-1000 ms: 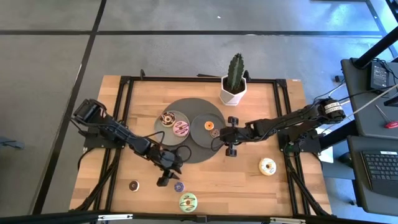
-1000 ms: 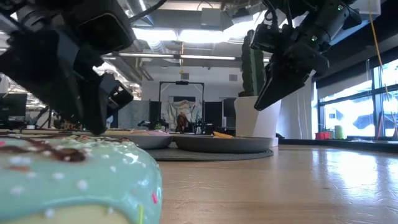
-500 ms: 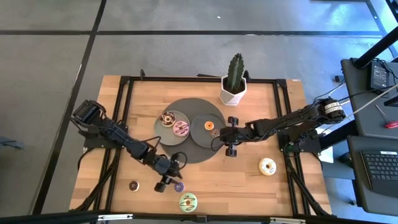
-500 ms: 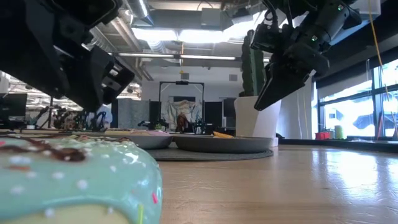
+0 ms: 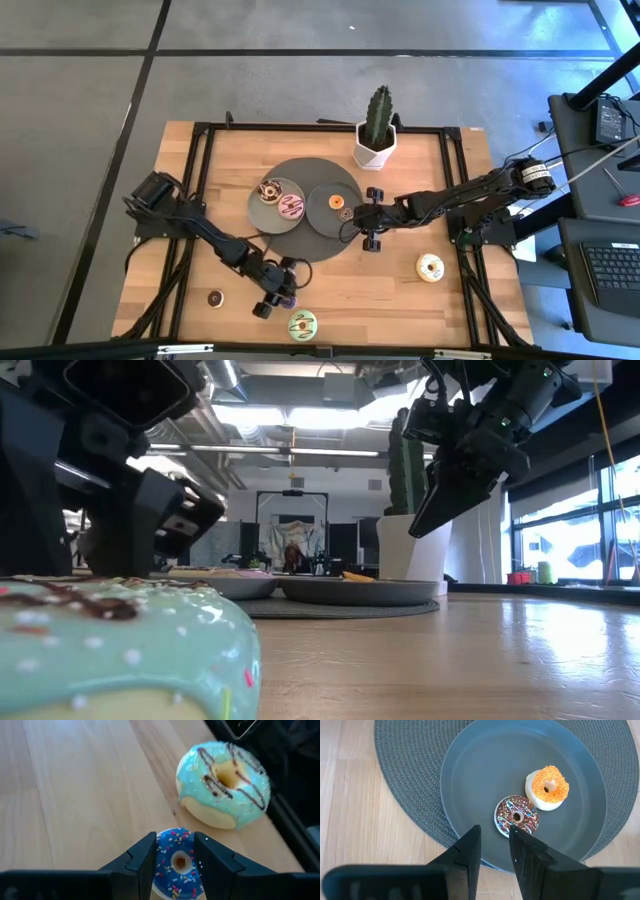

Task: Pick & Place donuts
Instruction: Put the small dark blue donut on the dark gray plate

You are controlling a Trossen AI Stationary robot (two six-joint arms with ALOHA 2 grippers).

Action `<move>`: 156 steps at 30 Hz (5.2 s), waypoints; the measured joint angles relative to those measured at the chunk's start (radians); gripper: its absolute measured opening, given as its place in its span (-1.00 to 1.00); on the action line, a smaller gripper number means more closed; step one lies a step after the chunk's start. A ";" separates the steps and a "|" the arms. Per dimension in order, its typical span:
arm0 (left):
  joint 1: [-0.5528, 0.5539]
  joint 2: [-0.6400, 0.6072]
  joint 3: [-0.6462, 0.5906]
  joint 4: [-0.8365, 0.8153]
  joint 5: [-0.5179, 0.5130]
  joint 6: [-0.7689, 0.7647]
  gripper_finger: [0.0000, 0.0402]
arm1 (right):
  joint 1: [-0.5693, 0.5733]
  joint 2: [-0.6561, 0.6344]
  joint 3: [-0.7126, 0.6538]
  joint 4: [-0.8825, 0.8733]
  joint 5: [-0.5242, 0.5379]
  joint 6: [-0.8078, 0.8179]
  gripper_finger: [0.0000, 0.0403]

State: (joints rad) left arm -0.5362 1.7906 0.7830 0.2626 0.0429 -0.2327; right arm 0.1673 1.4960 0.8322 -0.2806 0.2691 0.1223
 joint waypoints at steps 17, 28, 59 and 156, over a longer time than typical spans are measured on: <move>0.004 0.011 0.051 -0.166 -0.008 -0.024 -0.37 | 0.000 0.000 0.000 0.000 0.000 0.004 -0.49; 0.001 0.012 0.048 -0.130 -0.004 -0.148 -0.37 | 0.000 0.000 0.000 0.000 0.000 0.007 -0.49; 0.000 0.012 0.048 -0.126 -0.008 -0.102 -0.66 | 0.000 0.000 0.001 0.000 0.000 0.006 -0.49; 0.569 0.115 0.228 -0.133 -0.257 -0.016 -0.68 | -0.021 0.000 0.001 -0.136 0.025 0.030 -0.49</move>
State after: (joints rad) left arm 0.0326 1.9060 1.0107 0.1299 -0.2137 -0.2489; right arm 0.1467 1.4960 0.8330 -0.4164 0.2939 0.1520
